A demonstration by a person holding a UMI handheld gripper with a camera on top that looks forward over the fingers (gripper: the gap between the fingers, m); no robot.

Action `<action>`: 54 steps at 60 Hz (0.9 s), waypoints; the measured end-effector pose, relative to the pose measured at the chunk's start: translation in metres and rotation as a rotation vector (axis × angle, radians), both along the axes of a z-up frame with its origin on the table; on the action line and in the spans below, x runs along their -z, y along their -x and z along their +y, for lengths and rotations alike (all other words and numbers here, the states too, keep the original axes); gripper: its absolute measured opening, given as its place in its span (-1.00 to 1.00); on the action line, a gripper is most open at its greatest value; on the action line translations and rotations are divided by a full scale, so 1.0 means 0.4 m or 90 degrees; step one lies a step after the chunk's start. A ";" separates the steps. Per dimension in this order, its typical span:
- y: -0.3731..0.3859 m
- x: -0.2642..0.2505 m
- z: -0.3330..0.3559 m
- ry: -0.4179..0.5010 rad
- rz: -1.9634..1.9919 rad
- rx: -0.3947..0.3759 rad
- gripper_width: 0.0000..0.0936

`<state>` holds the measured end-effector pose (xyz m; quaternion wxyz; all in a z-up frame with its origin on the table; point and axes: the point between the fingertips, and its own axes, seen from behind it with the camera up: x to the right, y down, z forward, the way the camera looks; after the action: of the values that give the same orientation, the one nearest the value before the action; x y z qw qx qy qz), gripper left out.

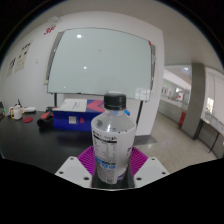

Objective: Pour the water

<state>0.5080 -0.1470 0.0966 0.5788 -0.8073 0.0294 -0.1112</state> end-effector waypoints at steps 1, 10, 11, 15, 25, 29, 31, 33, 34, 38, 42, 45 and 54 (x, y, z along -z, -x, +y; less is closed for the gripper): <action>0.003 -0.022 0.006 -0.002 -0.011 0.006 -0.14; 0.058 -0.243 0.108 -0.031 -0.163 0.051 -0.14; 0.071 -0.272 0.123 -0.036 -0.183 0.056 -0.14; 0.130 -0.377 0.177 -0.048 -0.268 0.078 -0.14; 0.414 -0.630 0.342 -0.072 -0.514 0.086 -0.14; 0.568 -0.710 0.415 -0.084 -0.642 0.065 -0.14; 0.656 -0.732 0.452 -0.087 -0.707 0.047 -0.14; 0.742 -0.740 0.489 -0.090 -0.772 0.023 -0.14; 0.780 -0.735 0.512 -0.092 -0.802 0.008 -0.14; 0.949 -0.712 0.584 -0.087 -0.921 -0.054 -0.15; 1.091 -0.649 0.648 -0.078 -1.033 -0.118 -0.15; 1.176 -0.593 0.693 -0.065 -1.115 -0.163 -0.15; 1.348 -0.411 0.789 -0.035 -1.290 -0.270 -0.14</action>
<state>-0.0310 0.1685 0.2610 0.3579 -0.3103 -0.6118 -0.6336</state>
